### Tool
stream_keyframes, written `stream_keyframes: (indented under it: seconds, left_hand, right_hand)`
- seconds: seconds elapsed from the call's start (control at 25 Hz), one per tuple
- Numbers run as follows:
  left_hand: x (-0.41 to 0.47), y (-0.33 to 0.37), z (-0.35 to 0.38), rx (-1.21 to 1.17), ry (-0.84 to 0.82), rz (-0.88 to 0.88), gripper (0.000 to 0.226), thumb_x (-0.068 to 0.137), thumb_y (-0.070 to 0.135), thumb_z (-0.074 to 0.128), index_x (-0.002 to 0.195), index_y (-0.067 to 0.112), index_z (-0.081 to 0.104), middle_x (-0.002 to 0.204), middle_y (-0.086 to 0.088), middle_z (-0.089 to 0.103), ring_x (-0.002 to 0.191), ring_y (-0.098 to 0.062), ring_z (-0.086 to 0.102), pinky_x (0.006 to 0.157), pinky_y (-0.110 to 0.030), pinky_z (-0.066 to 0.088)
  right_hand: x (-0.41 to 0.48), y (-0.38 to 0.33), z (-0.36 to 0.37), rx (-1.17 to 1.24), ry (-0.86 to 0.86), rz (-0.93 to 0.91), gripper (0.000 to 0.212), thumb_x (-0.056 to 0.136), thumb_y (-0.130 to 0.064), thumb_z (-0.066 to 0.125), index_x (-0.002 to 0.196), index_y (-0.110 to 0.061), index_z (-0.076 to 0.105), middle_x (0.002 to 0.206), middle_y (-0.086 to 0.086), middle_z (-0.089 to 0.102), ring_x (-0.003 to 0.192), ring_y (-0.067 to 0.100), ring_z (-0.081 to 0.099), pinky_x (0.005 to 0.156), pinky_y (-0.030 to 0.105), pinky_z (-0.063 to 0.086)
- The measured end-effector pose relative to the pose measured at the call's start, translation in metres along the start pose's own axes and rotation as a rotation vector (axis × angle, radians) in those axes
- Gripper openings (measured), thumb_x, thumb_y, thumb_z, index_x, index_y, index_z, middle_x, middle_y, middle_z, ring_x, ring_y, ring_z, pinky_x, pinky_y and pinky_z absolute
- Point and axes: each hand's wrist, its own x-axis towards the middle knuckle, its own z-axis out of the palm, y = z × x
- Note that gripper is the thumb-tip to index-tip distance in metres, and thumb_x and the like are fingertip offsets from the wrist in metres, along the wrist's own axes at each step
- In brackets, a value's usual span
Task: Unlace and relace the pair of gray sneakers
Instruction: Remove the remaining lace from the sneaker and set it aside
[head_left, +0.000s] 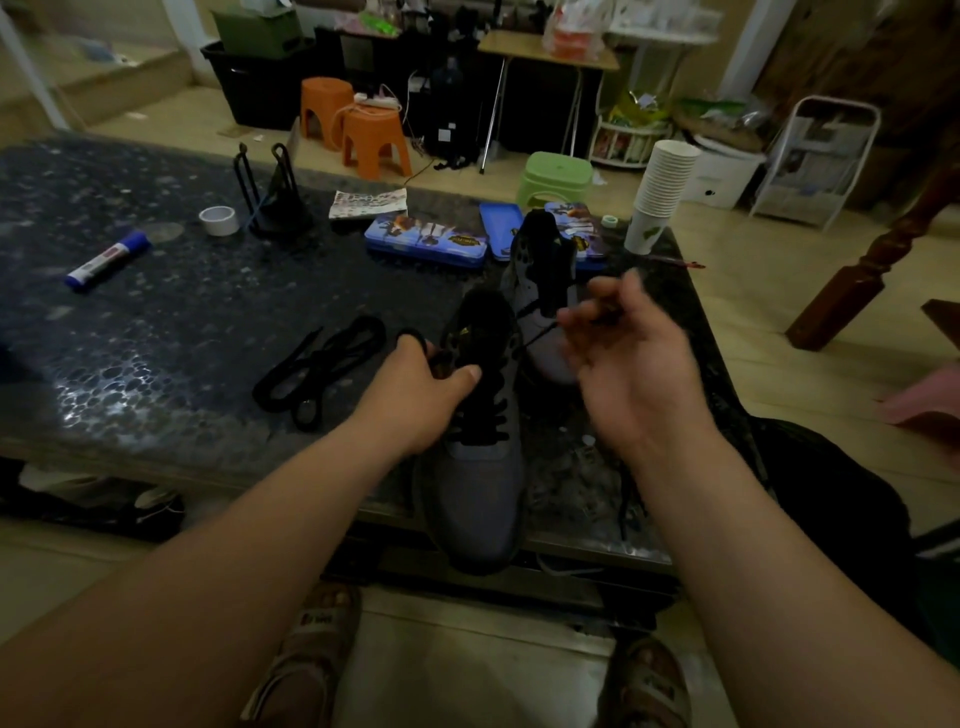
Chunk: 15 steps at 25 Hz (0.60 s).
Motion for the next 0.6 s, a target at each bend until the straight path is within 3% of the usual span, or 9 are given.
stream_keyframes:
  seconds: [0.04, 0.12, 0.24, 0.32, 0.4, 0.48, 0.56, 0.6]
  left_hand:
    - [0.001, -0.001, 0.000, 0.005, 0.000, 0.009, 0.066, 0.093, 0.048, 0.072, 0.140, 0.010, 0.045, 0.126, 0.002, 0.056, 0.106, -0.015, 0.055, 0.088, -0.031, 0.046]
    - [0.006, -0.004, 0.001, -0.010, -0.047, 0.009, 0.065, 0.089, 0.055, 0.073, 0.131, 0.012, 0.050, 0.123, 0.002, 0.060, 0.105, -0.016, 0.060, 0.089, -0.035, 0.052]
    - [0.010, -0.006, -0.015, -0.261, 0.047, -0.094, 0.075, 0.076, 0.073, 0.067, 0.115, 0.011, 0.056, 0.116, -0.011, 0.067, 0.092, -0.024, 0.068, 0.081, -0.050, 0.063]
    - [0.010, -0.003, -0.025, -0.179, 0.319, -0.048, 0.053, 0.091, 0.056, 0.065, 0.107, 0.007, 0.050, 0.123, -0.015, 0.056, 0.096, -0.030, 0.061, 0.087, -0.047, 0.057]
    - [0.005, 0.005, -0.028, 0.086, 0.549, 0.157, 0.033, 0.099, 0.038, 0.063, 0.098, 0.011, 0.044, 0.116, -0.009, 0.048, 0.093, -0.024, 0.051, 0.082, -0.036, 0.043]
    - [0.001, 0.014, -0.024, 0.110, 0.606, 0.295, 0.029, 0.099, 0.034, 0.064, 0.094, 0.015, 0.043, 0.095, 0.001, 0.047, 0.080, -0.017, 0.045, 0.070, -0.033, 0.033]
    - [0.016, 0.014, -0.024, -0.055, 0.548, 0.202, 0.026, 0.098, 0.031, 0.066, 0.102, 0.014, 0.046, 0.090, 0.003, 0.051, 0.084, -0.019, 0.053, 0.065, -0.030, 0.033]
    - [0.024, 0.011, -0.029, -0.138, 0.493, 0.093, 0.032, 0.097, 0.031, 0.068, 0.115, 0.013, 0.048, 0.102, -0.001, 0.056, 0.098, -0.022, 0.058, 0.071, -0.027, 0.040]
  right_hand:
    - [0.004, -0.003, -0.007, 0.078, 0.084, 0.016, 0.028, 0.102, -0.039, 0.053, 0.090, -0.019, 0.068, 0.073, -0.003, 0.059, 0.072, 0.014, 0.059, 0.067, 0.028, 0.045]
    - [0.008, -0.002, -0.030, -0.156, 0.272, 0.118, 0.027, 0.105, -0.034, 0.050, 0.094, -0.015, 0.067, 0.075, -0.001, 0.060, 0.062, 0.012, 0.054, 0.053, 0.023, 0.040]
    - [0.010, 0.013, -0.052, -1.053, 0.254, 0.319, 0.025, 0.101, -0.034, 0.057, 0.100, -0.010, 0.060, 0.088, 0.008, 0.067, 0.066, 0.022, 0.067, 0.050, 0.029, 0.052]
    - [0.006, 0.013, -0.052, -1.559, 0.104, 0.197, 0.038, 0.097, -0.046, 0.059, 0.082, -0.011, 0.059, 0.075, 0.008, 0.066, 0.070, 0.031, 0.070, 0.057, 0.034, 0.053]
    - [-0.002, 0.016, -0.036, -1.576, -0.052, 0.081, 0.052, 0.096, -0.056, 0.059, 0.075, -0.009, 0.059, 0.070, 0.009, 0.065, 0.071, 0.029, 0.068, 0.060, 0.037, 0.049]
    - [-0.013, 0.026, -0.018, -1.478, -0.177, 0.072, 0.052, 0.093, -0.064, 0.060, 0.085, -0.012, 0.056, 0.078, 0.002, 0.064, 0.074, 0.021, 0.064, 0.058, 0.034, 0.043]
    - [-0.017, 0.036, -0.010, -1.477, -0.220, 0.107, 0.047, 0.091, -0.065, 0.063, 0.095, -0.019, 0.053, 0.087, -0.001, 0.062, 0.078, 0.015, 0.059, 0.058, 0.032, 0.039]
    - [-0.017, 0.038, -0.009, -1.477, -0.220, 0.121, 0.047, 0.091, -0.065, 0.063, 0.096, -0.020, 0.052, 0.089, -0.002, 0.061, 0.078, 0.014, 0.058, 0.058, 0.031, 0.038]
